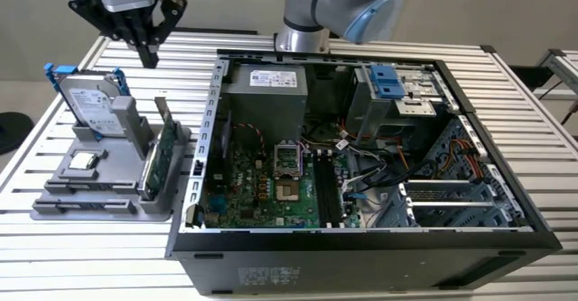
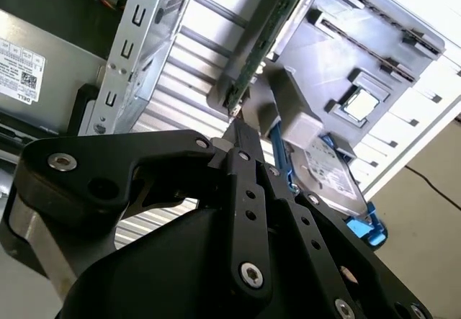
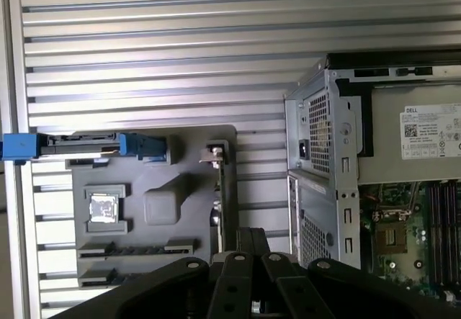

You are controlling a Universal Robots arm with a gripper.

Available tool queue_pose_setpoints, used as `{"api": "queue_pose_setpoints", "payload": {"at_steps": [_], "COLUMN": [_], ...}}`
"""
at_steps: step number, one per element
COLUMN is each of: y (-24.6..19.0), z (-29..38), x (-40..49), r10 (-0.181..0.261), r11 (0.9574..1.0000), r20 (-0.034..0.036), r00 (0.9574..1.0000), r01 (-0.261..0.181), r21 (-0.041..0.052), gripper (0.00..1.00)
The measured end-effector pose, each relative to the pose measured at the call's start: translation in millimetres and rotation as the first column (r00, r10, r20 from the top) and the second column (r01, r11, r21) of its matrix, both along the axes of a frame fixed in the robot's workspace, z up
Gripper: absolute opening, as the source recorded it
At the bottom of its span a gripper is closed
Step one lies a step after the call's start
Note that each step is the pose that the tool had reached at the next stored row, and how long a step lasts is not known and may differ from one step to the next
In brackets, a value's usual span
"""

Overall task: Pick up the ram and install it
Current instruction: 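Reach for the ram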

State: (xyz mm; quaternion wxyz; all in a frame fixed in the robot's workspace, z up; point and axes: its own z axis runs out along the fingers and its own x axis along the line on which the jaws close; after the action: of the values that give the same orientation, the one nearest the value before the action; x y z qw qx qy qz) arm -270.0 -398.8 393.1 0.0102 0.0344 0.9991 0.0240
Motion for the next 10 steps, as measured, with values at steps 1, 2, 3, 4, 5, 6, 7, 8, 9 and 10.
{"api": "queue_pose_setpoints", "payload": {"at_steps": [1, 2, 3, 4, 5, 6, 7, 8, 9, 10], "y": [0.0, 0.0, 0.0, 0.0, 0.0, 0.0, 0.0, 0.0, 0.0, 0.0], "z": [0.0, 0.0, 0.0, 0.0, 0.0, 0.0, 0.0, 0.0, 0.0, 0.0], "x": [-1.8, -3.6, -5.4, -7.3, -9.4, -11.5, -13.9, -16.2, -18.7, -21.3], "r10": [0.0, 0.0, 0.0, 0.0, 0.0, 0.0, 0.0, 0.0, 0.0, 0.0], "r11": [1.0, 1.0, 1.0, 1.0, 1.0, 1.0, 1.0, 1.0, 1.0, 1.0], "r20": [0.0, 0.0001, 0.0, 0.0, 0.0, 0.0, -0.0001, 0.0, 0.0, -0.0001], "r00": [1.0, 1.0, 1.0, 1.0, 1.0, 1.0, 1.0, 1.0, 1.0, 1.0], "r01": [0.0, 0.0, 0.0, 0.0, 0.0, 0.0, 0.0, 0.0, 0.0, 0.0], "r21": [0.0, 0.0, 0.0, 0.0, 0.0, 0.0, 0.0, 0.0, 0.0, 0.0], "gripper": [0.0, 0.0, 0.0, 0.0, 0.0, 0.0, 0.0, 0.0, 0.0, 0.0]}}
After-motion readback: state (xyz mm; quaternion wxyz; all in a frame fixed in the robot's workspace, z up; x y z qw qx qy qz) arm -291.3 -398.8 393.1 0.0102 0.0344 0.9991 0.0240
